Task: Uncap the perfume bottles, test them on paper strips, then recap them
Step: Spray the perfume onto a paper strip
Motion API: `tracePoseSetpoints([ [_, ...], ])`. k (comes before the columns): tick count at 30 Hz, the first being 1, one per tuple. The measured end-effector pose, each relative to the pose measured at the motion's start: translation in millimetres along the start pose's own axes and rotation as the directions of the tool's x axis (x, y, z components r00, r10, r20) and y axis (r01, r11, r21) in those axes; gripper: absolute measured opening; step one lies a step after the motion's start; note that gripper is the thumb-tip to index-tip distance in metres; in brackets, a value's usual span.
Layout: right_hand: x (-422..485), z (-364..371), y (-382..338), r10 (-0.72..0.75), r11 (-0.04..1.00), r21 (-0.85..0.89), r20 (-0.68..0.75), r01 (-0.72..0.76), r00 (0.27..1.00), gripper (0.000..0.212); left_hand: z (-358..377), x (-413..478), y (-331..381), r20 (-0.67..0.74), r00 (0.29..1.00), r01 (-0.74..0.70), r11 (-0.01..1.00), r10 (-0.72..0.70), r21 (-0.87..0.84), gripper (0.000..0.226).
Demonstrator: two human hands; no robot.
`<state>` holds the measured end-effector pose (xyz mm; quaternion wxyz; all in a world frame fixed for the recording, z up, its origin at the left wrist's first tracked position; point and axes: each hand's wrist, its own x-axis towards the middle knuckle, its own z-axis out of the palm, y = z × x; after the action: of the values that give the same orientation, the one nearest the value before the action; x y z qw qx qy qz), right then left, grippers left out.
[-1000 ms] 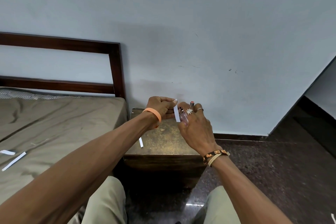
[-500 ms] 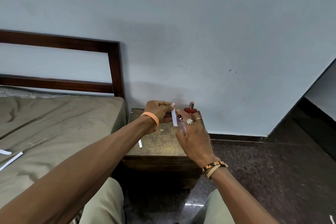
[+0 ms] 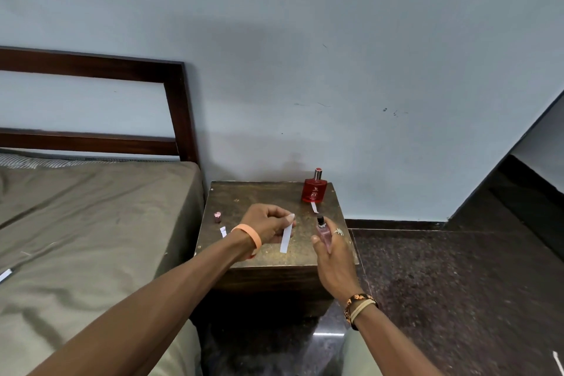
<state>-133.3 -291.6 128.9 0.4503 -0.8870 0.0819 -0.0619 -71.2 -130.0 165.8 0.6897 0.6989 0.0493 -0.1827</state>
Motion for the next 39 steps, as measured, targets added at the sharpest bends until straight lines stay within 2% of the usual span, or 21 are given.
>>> tracePoseSetpoints([
  [3, 7, 11, 22, 0.055, 0.998, 0.04, 0.03, -0.056, 0.998, 0.048, 13, 12, -15, 0.034, 0.999, 0.026, 0.998, -0.028, 0.05, 0.004],
  [7, 19, 21, 44, 0.093, 0.995, 0.022, 0.018, -0.094, 0.995, 0.036, 29, 31, -35, 0.08, 0.995, 0.055, 0.998, -0.059, 0.044, 0.005],
  [13, 45, 33, 64, 0.178, 0.984, 0.017, 0.008, -0.179, 0.984, 0.055, 40, 65, -56, 0.063, 0.992, 0.105, 0.994, -0.105, -0.002, 0.005],
  [15, 53, 36, 70, 0.198, 0.98, -0.003, -0.011, -0.198, 0.98, 0.056, 42, 76, -62, 0.05, 0.992, 0.116, 0.993, -0.116, -0.003, 0.006],
  [23, 85, 49, 87, 0.204, 0.978, -0.026, -0.021, -0.205, 0.979, 0.015, 50, 106, -68, 0.037, 0.99, 0.137, 0.991, -0.137, -0.01, 0.004],
  [27, 102, 49, 95, 0.235, 0.971, -0.035, -0.048, -0.237, 0.971, 0.023, 57, 119, -66, 0.034, 0.989, 0.144, 0.99, -0.143, -0.007, 0.012],
  [35, 122, 53, 117, 0.249, 0.963, -0.082, -0.097, -0.257, 0.964, 0.004, 75, 139, -74, 0.042, 0.987, 0.151, 0.988, -0.153, 0.036, 0.003],
  [39, 126, 53, 124, 0.259, 0.957, -0.105, -0.101, -0.269, 0.961, 0.004, 79, 145, -81, 0.035, 0.984, 0.175, 0.983, -0.177, 0.05, 0.001],
])
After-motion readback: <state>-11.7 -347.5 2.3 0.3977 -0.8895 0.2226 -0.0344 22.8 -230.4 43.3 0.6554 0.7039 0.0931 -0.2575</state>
